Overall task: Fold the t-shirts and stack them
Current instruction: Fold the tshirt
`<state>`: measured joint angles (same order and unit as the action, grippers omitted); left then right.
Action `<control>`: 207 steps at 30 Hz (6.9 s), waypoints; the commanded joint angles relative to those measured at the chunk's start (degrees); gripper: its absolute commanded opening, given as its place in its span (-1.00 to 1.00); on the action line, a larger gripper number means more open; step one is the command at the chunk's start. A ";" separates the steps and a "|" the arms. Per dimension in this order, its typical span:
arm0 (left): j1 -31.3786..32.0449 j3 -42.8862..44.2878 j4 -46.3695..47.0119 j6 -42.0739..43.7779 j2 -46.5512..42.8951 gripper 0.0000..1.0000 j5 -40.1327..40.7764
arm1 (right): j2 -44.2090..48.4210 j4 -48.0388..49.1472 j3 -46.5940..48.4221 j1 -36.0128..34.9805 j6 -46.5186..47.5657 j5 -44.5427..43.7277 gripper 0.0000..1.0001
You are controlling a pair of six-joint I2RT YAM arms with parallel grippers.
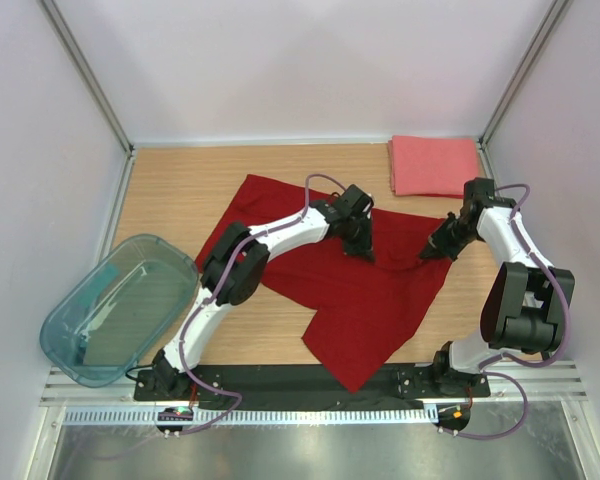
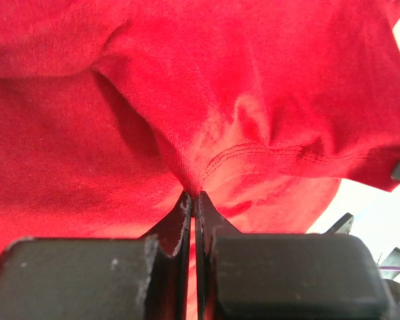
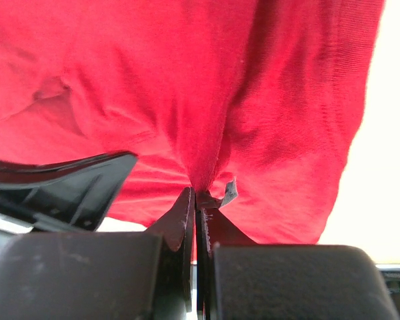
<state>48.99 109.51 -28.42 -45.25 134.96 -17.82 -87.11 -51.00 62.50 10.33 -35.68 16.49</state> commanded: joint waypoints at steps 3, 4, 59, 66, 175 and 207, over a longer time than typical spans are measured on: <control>0.32 2.63 -5.32 4.99 -5.13 -0.99 2.09 | 2.91 -5.15 2.89 -0.13 3.60 -6.54 -0.98; 0.31 2.72 -6.11 5.52 -5.58 -0.99 2.18 | 3.09 -5.94 2.98 -0.22 4.38 -7.52 -0.98; -30.61 -0.63 -7.00 15.81 -13.06 0.04 -4.15 | -12.11 4.16 16.94 -0.49 2.46 -20.53 -0.15; -35.27 4.65 -3.04 13.18 -6.64 0.03 -4.77 | -14.39 6.88 14.93 4.26 3.42 -17.73 -0.13; -38.01 6.77 0.30 4.93 -1.54 -0.58 8.85 | -29.52 10.40 22.23 5.41 5.62 -13.68 -0.98; -41.52 23.03 -9.71 3.24 0.95 0.28 13.78 | -28.30 -11.56 48.42 -1.36 13.44 -31.51 -0.07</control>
<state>7.62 132.81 -36.32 -45.23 146.10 -5.54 -125.10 -55.05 108.86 8.80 -25.41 -7.42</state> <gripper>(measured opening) 0.620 0.458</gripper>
